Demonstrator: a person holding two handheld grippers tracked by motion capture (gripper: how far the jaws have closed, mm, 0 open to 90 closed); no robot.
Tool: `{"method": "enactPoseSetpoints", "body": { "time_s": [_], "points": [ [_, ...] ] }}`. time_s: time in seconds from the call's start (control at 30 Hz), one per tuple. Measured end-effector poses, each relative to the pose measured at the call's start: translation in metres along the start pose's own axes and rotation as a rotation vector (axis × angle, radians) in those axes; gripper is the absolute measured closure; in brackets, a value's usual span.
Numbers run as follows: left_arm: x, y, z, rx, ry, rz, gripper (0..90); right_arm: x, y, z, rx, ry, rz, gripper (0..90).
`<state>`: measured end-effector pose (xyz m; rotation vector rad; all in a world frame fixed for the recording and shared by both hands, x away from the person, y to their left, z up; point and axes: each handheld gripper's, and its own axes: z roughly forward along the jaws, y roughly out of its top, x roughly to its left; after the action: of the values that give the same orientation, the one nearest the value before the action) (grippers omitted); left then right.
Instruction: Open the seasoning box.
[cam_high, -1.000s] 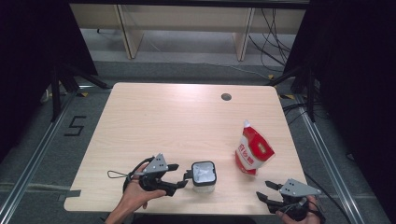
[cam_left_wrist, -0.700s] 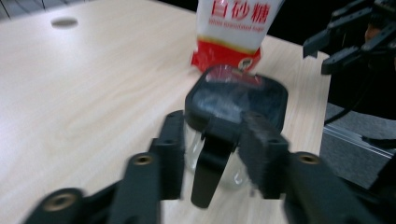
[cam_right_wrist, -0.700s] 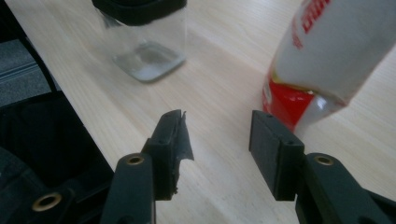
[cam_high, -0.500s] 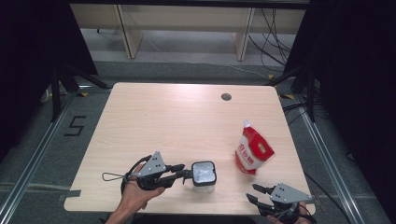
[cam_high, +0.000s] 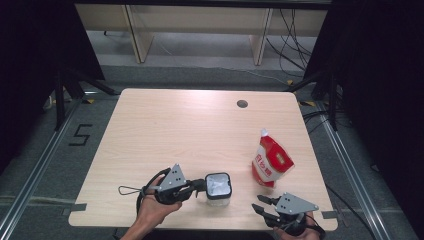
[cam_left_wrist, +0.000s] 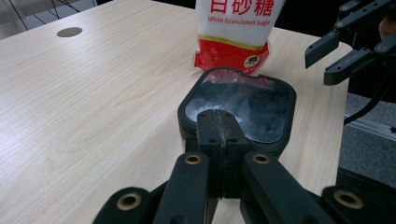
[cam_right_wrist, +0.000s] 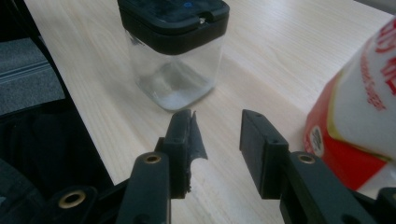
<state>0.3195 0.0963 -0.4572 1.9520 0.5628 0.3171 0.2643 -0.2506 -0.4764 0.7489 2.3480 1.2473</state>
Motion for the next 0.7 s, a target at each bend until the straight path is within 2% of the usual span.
{"method": "enactPoseSetpoints", "body": {
  "time_s": [0.1,0.23,0.27,0.33,0.57,0.63,0.7],
  "points": [
    [0.000,0.000,0.000,-0.004,0.005,-0.009,89.1,0.002,0.005,0.007,0.003,0.004,-0.026,66.3],
    [0.001,-0.002,0.001,-0.015,0.001,-0.014,89.2,0.003,0.009,0.014,0.007,0.002,-0.021,67.9],
    [0.003,-0.003,0.000,-0.014,-0.009,-0.013,89.2,0.003,0.011,0.017,0.000,0.006,-0.043,69.3],
    [0.004,-0.003,0.000,-0.017,-0.008,-0.011,89.1,0.003,0.012,0.018,-0.002,0.002,-0.032,70.3],
    [0.003,-0.006,0.000,-0.039,-0.007,-0.026,89.1,0.005,0.019,0.026,-0.030,0.010,-0.040,74.5],
    [0.003,-0.007,0.001,-0.032,0.004,-0.015,89.1,0.006,0.021,0.028,-0.033,0.014,-0.037,74.7],
    [0.003,-0.008,0.003,-0.056,-0.006,-0.044,89.0,0.006,0.023,0.030,-0.030,0.015,-0.045,75.5]
  ]
}}
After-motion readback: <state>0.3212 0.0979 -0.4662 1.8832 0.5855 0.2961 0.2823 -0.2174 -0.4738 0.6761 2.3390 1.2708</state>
